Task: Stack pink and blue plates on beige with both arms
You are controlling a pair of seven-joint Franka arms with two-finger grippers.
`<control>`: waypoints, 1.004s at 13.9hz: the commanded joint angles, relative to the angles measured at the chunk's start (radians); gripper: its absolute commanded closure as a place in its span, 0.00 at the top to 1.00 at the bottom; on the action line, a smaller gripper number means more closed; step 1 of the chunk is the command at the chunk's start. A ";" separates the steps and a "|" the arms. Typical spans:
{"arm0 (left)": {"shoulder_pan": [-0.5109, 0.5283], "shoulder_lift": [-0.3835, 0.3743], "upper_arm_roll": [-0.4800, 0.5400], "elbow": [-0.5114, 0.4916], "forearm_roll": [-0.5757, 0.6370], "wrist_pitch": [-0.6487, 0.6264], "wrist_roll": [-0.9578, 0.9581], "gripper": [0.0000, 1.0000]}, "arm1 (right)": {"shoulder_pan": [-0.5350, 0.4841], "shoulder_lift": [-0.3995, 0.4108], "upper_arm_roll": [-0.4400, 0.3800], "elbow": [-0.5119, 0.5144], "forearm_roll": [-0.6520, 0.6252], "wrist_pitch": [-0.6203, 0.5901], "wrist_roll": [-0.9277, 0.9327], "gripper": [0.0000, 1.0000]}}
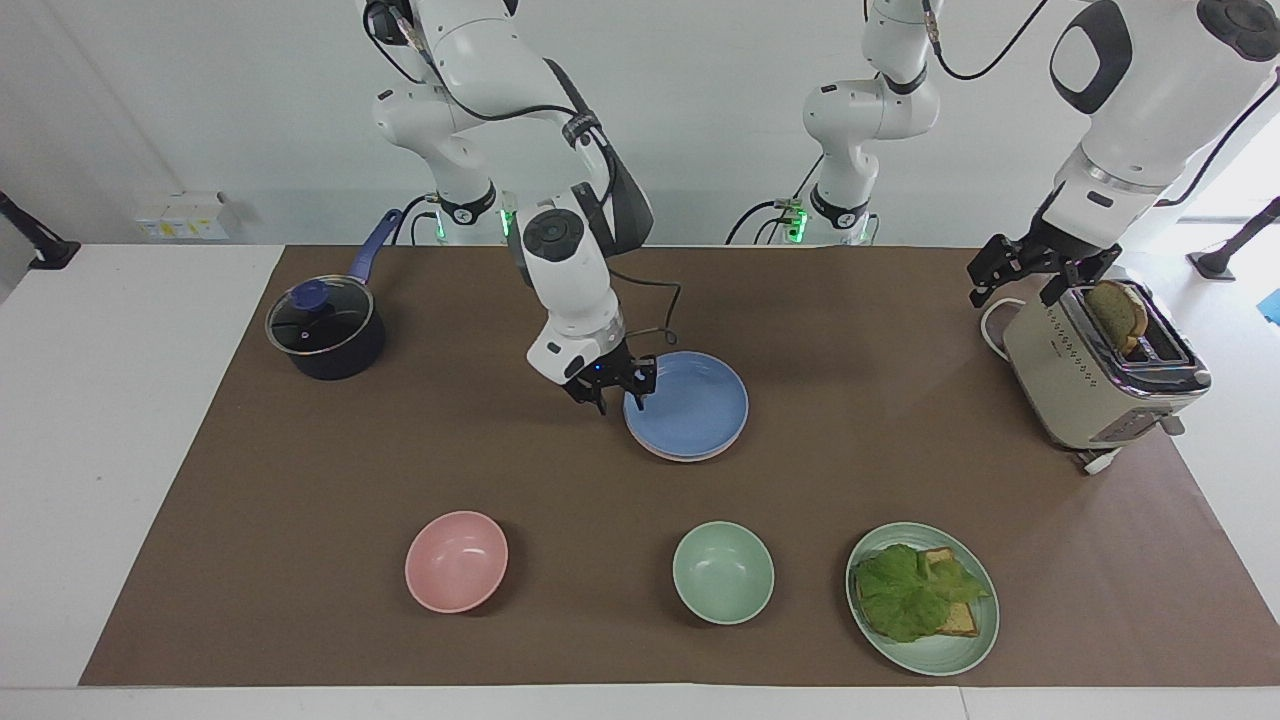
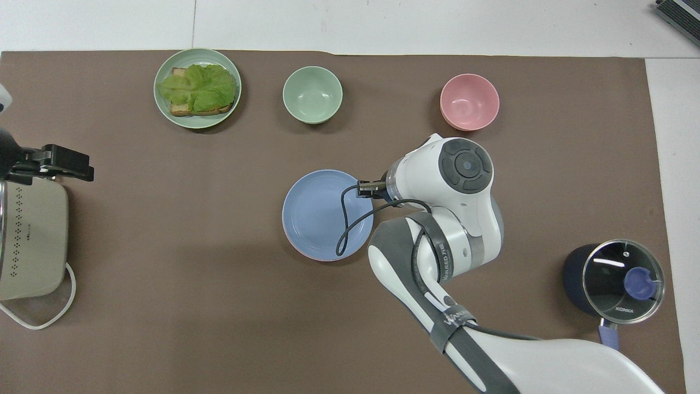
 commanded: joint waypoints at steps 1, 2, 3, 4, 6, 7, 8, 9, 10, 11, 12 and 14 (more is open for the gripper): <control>0.004 -0.001 -0.004 0.009 0.014 -0.015 0.005 1.00 | -0.060 -0.061 0.001 -0.002 0.003 -0.055 -0.018 0.86; 0.004 -0.001 -0.004 0.009 0.014 -0.015 0.005 1.00 | -0.083 -0.077 0.001 0.001 -0.019 -0.067 -0.018 0.88; 0.004 -0.001 -0.004 0.009 0.014 -0.015 0.005 1.00 | -0.109 -0.094 0.002 0.002 -0.065 -0.082 -0.020 0.97; 0.004 -0.001 -0.004 0.009 0.014 -0.015 0.005 1.00 | -0.132 -0.106 0.004 0.013 -0.114 -0.096 -0.021 1.00; 0.004 -0.001 -0.004 0.009 0.014 -0.015 0.005 1.00 | -0.165 -0.114 0.004 0.045 -0.147 -0.156 -0.024 1.00; 0.004 -0.001 -0.004 0.009 0.014 -0.015 0.005 1.00 | -0.183 -0.121 0.004 0.051 -0.147 -0.185 -0.035 1.00; 0.004 -0.001 -0.004 0.009 0.014 -0.015 0.005 1.00 | -0.195 -0.130 0.004 0.050 -0.147 -0.204 -0.049 1.00; 0.004 -0.001 -0.004 0.009 0.014 -0.015 0.005 1.00 | -0.208 -0.138 0.002 0.050 -0.148 -0.228 -0.056 1.00; 0.004 -0.001 -0.004 0.009 0.014 -0.015 0.005 1.00 | -0.237 -0.149 0.002 0.050 -0.148 -0.253 -0.076 1.00; 0.004 -0.001 -0.004 0.009 0.014 -0.015 0.005 1.00 | -0.263 -0.161 0.002 0.050 -0.148 -0.273 -0.114 1.00; 0.004 -0.001 -0.004 0.009 0.014 -0.015 0.005 1.00 | -0.287 -0.173 0.002 0.050 -0.148 -0.297 -0.144 1.00; 0.004 -0.001 -0.004 0.009 0.014 -0.015 0.005 1.00 | -0.333 -0.201 0.001 0.050 -0.151 -0.329 -0.167 1.00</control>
